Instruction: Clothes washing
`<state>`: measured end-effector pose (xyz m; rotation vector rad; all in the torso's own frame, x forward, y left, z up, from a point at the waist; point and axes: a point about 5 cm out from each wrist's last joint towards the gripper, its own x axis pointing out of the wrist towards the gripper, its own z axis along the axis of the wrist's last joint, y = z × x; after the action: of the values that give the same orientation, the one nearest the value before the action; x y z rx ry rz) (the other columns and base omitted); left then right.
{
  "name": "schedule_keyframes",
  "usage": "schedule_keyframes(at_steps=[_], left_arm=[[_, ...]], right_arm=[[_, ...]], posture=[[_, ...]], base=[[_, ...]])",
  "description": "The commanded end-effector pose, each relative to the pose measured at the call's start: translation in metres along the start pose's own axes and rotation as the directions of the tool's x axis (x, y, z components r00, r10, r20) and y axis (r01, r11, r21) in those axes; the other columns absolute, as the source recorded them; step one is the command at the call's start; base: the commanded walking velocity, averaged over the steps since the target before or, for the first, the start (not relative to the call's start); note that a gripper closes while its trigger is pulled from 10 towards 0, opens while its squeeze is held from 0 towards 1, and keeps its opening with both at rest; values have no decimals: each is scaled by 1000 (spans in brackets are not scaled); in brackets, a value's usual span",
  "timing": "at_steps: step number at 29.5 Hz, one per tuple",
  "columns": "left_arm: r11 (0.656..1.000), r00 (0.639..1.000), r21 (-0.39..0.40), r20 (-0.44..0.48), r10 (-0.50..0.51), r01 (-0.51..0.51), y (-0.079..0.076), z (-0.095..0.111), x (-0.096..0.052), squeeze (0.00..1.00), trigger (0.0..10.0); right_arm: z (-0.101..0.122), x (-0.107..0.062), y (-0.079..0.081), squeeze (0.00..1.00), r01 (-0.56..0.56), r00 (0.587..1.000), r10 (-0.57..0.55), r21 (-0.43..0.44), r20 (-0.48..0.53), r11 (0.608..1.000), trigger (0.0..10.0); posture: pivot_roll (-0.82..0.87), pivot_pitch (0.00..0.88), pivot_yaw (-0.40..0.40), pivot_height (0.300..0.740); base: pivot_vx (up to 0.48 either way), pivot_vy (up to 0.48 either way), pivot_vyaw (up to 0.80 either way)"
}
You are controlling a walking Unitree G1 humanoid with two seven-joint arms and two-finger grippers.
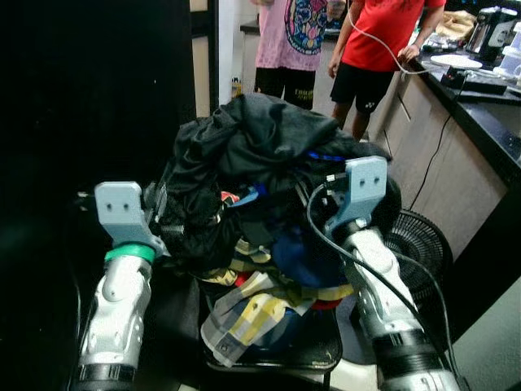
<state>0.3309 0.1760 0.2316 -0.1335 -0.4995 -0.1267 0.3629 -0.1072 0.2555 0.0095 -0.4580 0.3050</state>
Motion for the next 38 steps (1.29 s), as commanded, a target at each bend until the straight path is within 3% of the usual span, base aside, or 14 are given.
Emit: schedule_keyframes(at_steps=[1, 5, 7, 8, 11, 14, 15, 17, 18, 25, 31, 35, 36, 38], left_arm=[[997, 997, -37, 35, -64, 65, -8, 6, 2, 0, 10000], [972, 978, 117, -54, -199, 204, -18, -2, -1, 0, 10000], [971, 978, 121, -56, -199, 204, -17, -3, -1, 0, 10000], [962, 990, 237, -75, -123, 138, -3, -4, -4, 0, 10000], [940, 986, 306, -111, -122, 150, 4, -9, -9, 0, 10000], [946, 981, 269, -108, -158, 182, 7, -9, -23, 0, 10000], [966, 984, 186, -66, -168, 178, 11, -3, -37, 0, 10000], [972, 985, 159, -50, -166, 172, 12, -1, -40, 0, 10000], [985, 989, 85, -31, -145, 147, 20, 5, -51, 0, 10000], [983, 986, 81, -58, -158, 162, 23, 8, -68, 0, 10000], [994, 995, 50, 4, -100, 100, 26, 15, -62, 0, 10000], [997, 999, 75, 27, -35, 33, 36, 20, -59, 0, 10000], [997, 999, 81, 31, -18, 15, 38, 21, -58, 0, 10000], [996, 999, 91, 42, 3, -7, 40, 22, -57, 0, 10000]], right_arm=[[7, 4, 2, 0, -18, 999, 17, 15, 39, 1000, 10000], [-17, -1, 7, 0, -119, 989, 106, -128, -104, 985, 10000], [-18, -1, 7, 0, -129, 988, 114, -141, -109, 982, 10000], [-20, -8, -2, 0, -111, 989, 97, -134, -109, 985, 10000], [-23, -15, -5, 0, -133, 986, 117, -130, -119, 983, 10000], [-28, -32, -9, 0, -189, 975, 170, -131, -144, 973, 10000], [-30, -49, -19, 0, -188, 974, 168, -122, -154, 975, 10000], [-30, -53, -23, 0, -182, 975, 163, -120, -153, 976, 10000], [-27, -68, -34, 0, -135, 983, 122, -96, -134, 986, 10000], [-23, -91, -50, 0, -32, 994, 23, -85, -107, 996, 10000], [-9, -89, -54, 0, 64, 997, -65, -39, -35, 997, 10000], [4, -72, -67, 0, 179, 984, -179, -31, 17, 983, 10000], [4, -66, -68, 118, 194, 981, -194, -23, 18, 981, 10000], [5, -58, -68, 118, 209, 978, -209, -17, 19, 978, 10000]], posture=[[-6, 0, -34, 740], [-10, 0, -33, 740], [-10, 0, -34, 740], [-16, 0, -33, 740], [-17, 0, -32, 740], [-19, 0, -33, 740], [-23, 0, -32, 740], [-23, 0, -32, 740], [-26, 0, -29, 740], [-32, 0, -20, 740], [-36, 0, -20, 740], [-38, 0, -20, 740], [-44, 0, -15, 740], [-44, 0, -15, 740]], base=[[0, 0, 0], [0, 0, 0], [0, 0, 0], [0, 0, 0], [0, 0, 0], [0, 0, 0], [0, 0, 0], [0, 0, 0], [0, 0, 0], [0, 0, 0], [0, 0, 0], [0, 0, 0], [0, 0, 0], [0, 0, 0]])
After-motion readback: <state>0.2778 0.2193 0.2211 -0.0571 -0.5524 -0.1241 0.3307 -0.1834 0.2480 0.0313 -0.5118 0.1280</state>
